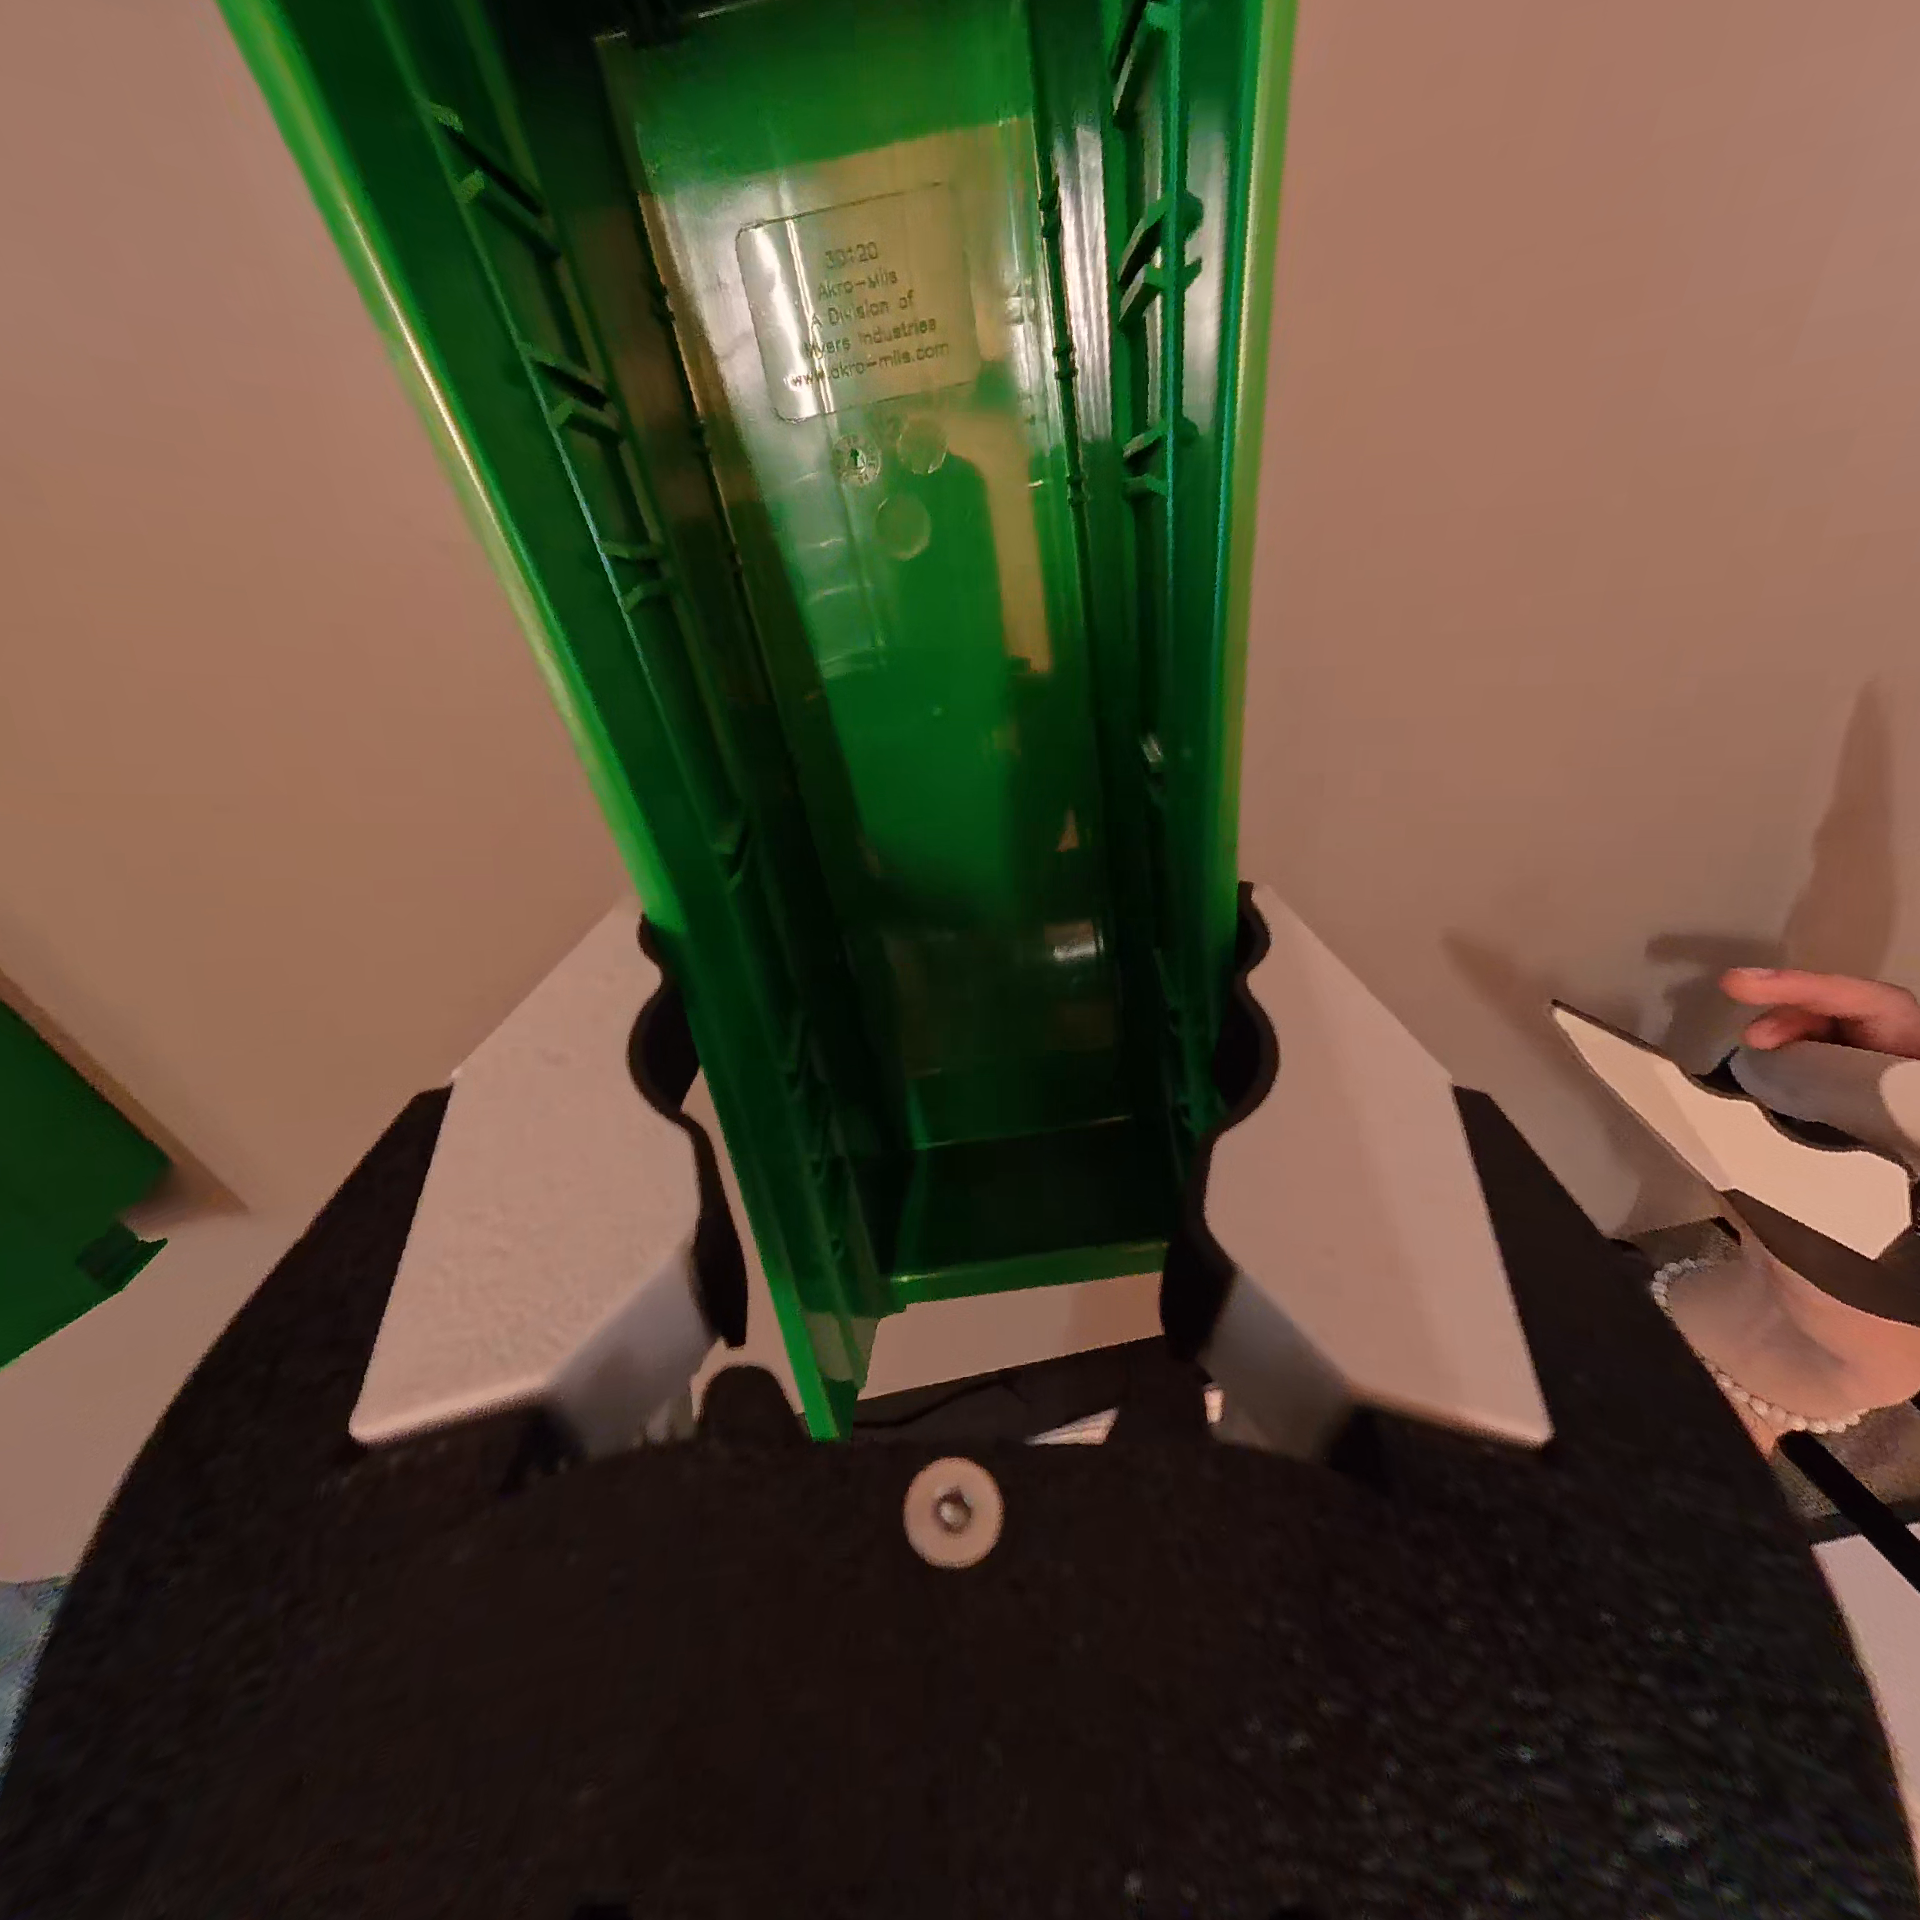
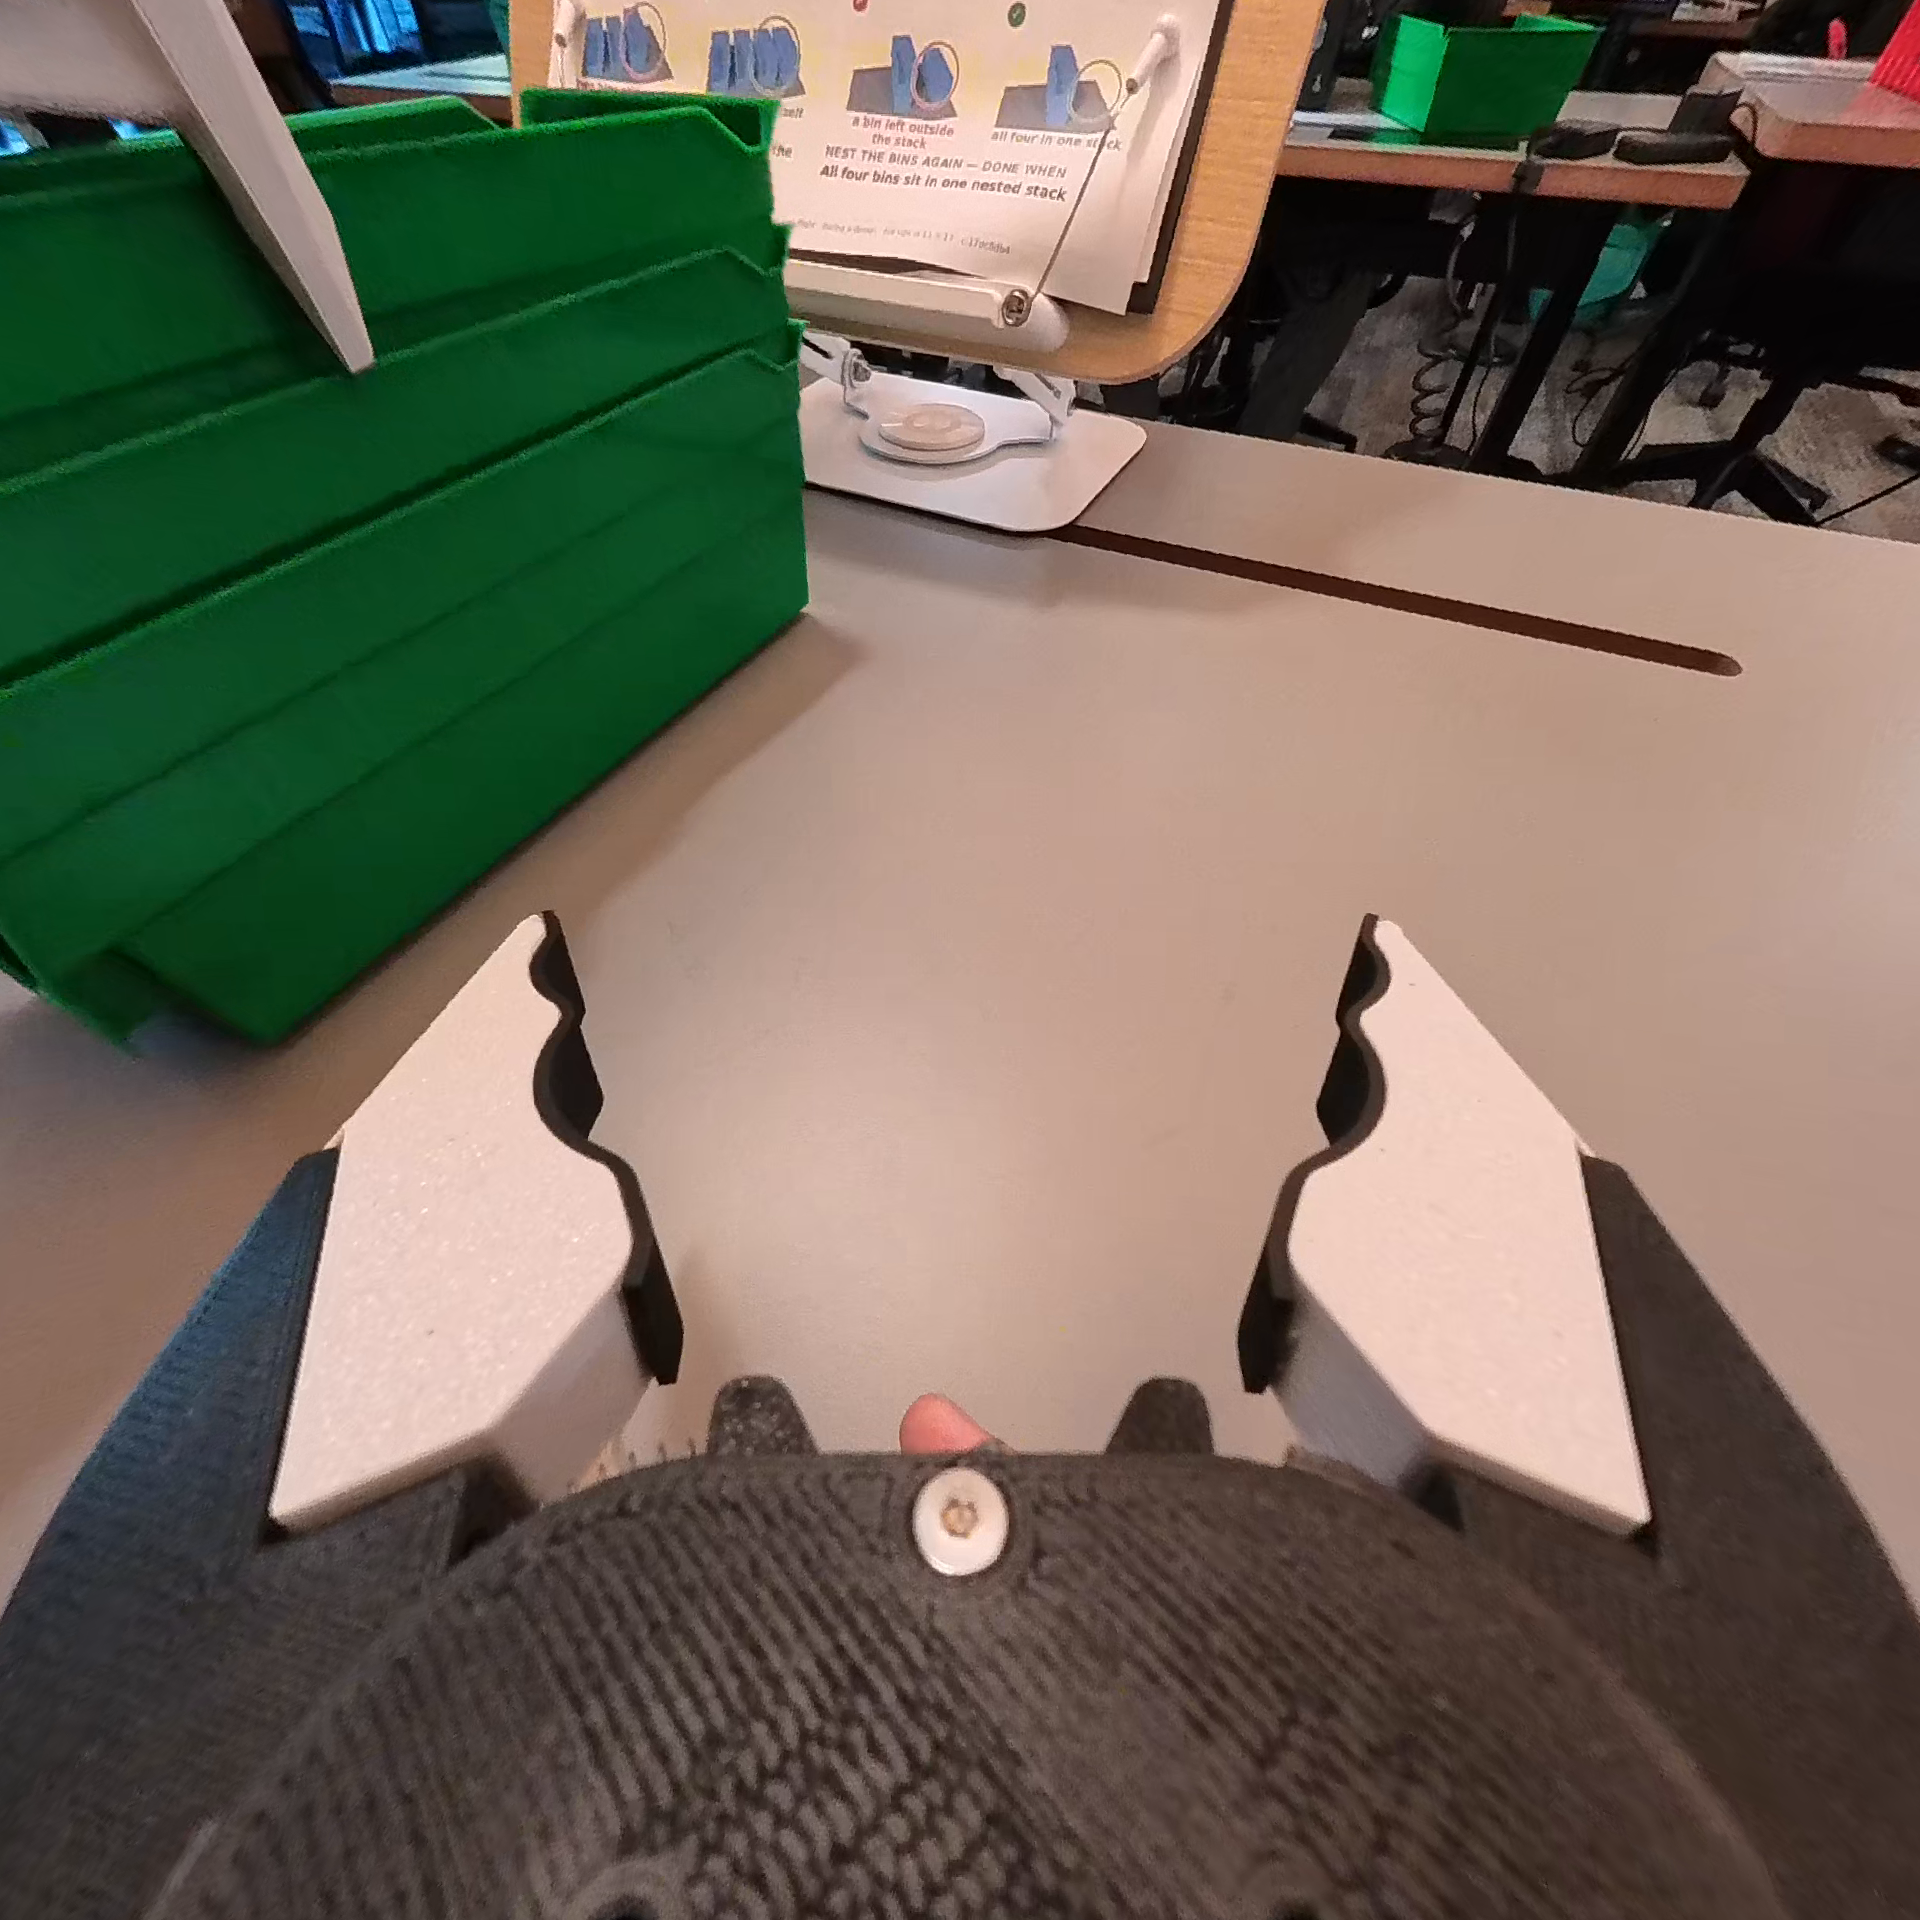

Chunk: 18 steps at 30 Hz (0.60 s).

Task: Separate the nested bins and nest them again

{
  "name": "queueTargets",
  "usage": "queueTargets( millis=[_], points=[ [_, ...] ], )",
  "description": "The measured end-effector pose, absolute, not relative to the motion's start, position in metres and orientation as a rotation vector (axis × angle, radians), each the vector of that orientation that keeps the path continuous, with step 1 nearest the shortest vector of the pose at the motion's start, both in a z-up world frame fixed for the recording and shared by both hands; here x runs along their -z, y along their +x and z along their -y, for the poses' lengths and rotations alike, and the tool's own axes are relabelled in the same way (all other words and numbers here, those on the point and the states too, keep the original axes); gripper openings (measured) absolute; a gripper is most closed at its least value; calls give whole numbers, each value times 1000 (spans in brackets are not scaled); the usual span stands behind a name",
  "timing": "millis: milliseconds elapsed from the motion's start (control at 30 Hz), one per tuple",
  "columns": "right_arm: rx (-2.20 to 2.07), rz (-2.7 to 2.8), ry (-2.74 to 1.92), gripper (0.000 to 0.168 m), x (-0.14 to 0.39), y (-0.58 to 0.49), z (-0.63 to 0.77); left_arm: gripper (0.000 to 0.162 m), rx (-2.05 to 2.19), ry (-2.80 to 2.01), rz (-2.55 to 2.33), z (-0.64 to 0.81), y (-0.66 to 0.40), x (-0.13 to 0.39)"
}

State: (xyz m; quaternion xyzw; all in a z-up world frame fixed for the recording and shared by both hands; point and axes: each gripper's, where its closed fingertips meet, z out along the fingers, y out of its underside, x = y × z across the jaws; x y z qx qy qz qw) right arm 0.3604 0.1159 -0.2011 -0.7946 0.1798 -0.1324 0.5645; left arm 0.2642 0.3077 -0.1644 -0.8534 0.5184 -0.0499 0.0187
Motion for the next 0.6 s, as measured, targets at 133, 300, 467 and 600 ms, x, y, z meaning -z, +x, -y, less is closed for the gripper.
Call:
queueTargets(
  millis=[133, 300, 467, 600],
  points=[
    [312, -420, -1874, 141, 202, 360, -117, 101, 131, -2649, -1592, -313, 261, 161],
    [313, -412, -1880, 141, 203, 358, -119, 101, 134, -2626, -1563, -319, 261, 150],
    [312, -400, -1888, 141, 204, 355, -121, 101, 150, -2619, -1548, -320, 261, 141],
    [318, -392, -1891, 141, 204, 353, -122, 102, 148, -2603, -1553, -319, 263, 134]
  ],
)
